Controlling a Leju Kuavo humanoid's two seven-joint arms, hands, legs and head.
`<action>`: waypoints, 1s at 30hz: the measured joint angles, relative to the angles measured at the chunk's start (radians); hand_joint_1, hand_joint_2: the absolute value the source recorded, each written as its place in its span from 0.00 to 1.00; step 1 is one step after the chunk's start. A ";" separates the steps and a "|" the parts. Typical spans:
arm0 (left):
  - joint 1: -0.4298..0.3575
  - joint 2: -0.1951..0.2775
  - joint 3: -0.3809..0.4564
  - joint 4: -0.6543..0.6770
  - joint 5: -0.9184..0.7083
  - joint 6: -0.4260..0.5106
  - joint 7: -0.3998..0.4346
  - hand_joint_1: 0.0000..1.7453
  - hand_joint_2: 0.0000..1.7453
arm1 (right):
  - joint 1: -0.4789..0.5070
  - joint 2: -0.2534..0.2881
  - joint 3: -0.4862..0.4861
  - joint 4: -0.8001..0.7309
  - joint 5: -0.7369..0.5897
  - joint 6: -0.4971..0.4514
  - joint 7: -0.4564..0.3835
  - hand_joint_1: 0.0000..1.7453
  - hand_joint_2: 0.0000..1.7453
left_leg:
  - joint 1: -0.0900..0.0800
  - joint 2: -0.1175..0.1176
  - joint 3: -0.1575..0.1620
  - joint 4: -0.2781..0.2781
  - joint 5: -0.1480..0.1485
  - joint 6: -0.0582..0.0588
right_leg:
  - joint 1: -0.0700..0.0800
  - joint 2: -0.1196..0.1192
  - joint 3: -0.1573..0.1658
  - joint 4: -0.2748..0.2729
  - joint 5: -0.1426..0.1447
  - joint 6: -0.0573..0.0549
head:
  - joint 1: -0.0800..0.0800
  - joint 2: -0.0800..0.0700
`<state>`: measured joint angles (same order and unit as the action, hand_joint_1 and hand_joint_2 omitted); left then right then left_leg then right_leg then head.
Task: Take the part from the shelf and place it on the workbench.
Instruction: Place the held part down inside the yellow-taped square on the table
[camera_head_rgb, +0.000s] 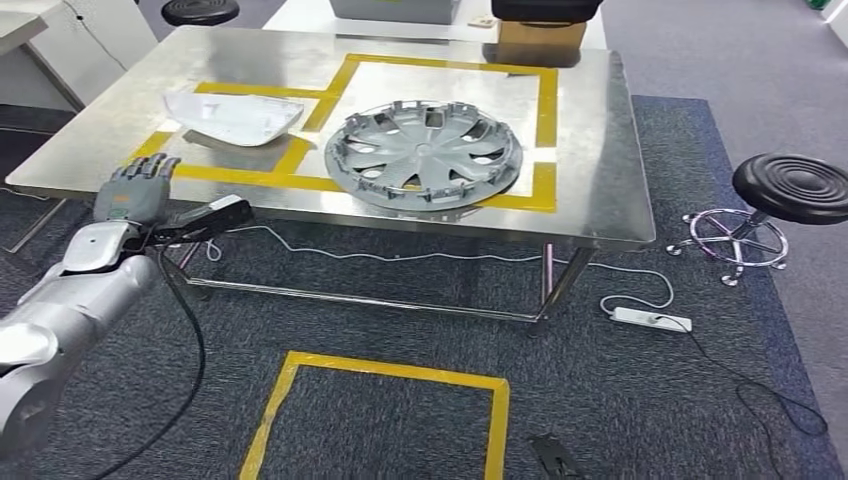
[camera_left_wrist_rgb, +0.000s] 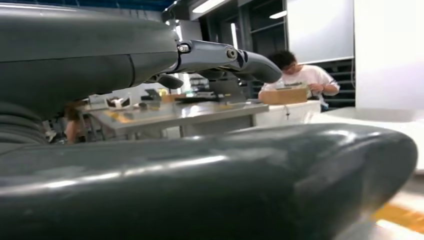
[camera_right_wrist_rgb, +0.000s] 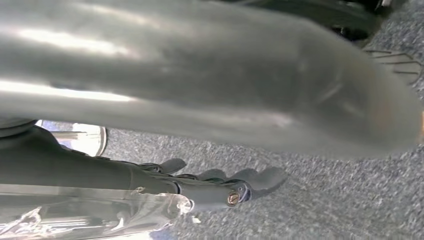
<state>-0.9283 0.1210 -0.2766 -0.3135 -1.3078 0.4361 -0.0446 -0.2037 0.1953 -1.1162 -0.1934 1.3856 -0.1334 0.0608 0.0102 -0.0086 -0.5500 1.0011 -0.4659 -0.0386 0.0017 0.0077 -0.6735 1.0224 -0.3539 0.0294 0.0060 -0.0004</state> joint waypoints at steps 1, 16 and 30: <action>0.008 0.000 0.003 0.000 0.000 0.001 0.000 0.00 0.00 | 0.003 0.000 0.000 0.000 0.000 0.000 0.000 0.00 0.00 | -0.001 0.001 -0.006 -0.001 0.005 0.010 | -0.002 0.000 -0.003 -0.001 0.005 0.006 | 0.000 0.000; 0.253 -0.009 0.131 0.017 0.173 0.012 -0.011 0.00 1.00 | 0.035 -0.003 -0.002 0.000 -0.004 -0.014 0.000 0.00 0.00 | -0.009 0.009 -0.085 -0.010 0.088 0.026 | 0.001 0.004 0.128 -0.001 -0.123 0.002 | 0.008 0.000; 0.821 -0.184 0.449 0.090 0.409 -0.153 0.001 0.00 1.00 | 0.084 -0.015 -0.022 0.000 -0.030 -0.038 -0.012 0.00 0.00 | -0.008 0.011 -0.086 -0.038 0.112 0.012 | 0.003 0.004 0.106 -0.008 -0.111 -0.012 | 0.003 0.000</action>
<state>-0.1076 -0.0625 0.1725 -0.2233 -0.8983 0.2828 -0.0432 -0.1200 0.1805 -1.1385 -0.1934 1.3553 -0.1717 0.0488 0.0019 0.0025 -0.6356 0.9633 -0.3538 -0.0265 0.0048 0.0119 -0.5674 1.0141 -0.4654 0.0176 0.0087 -0.0004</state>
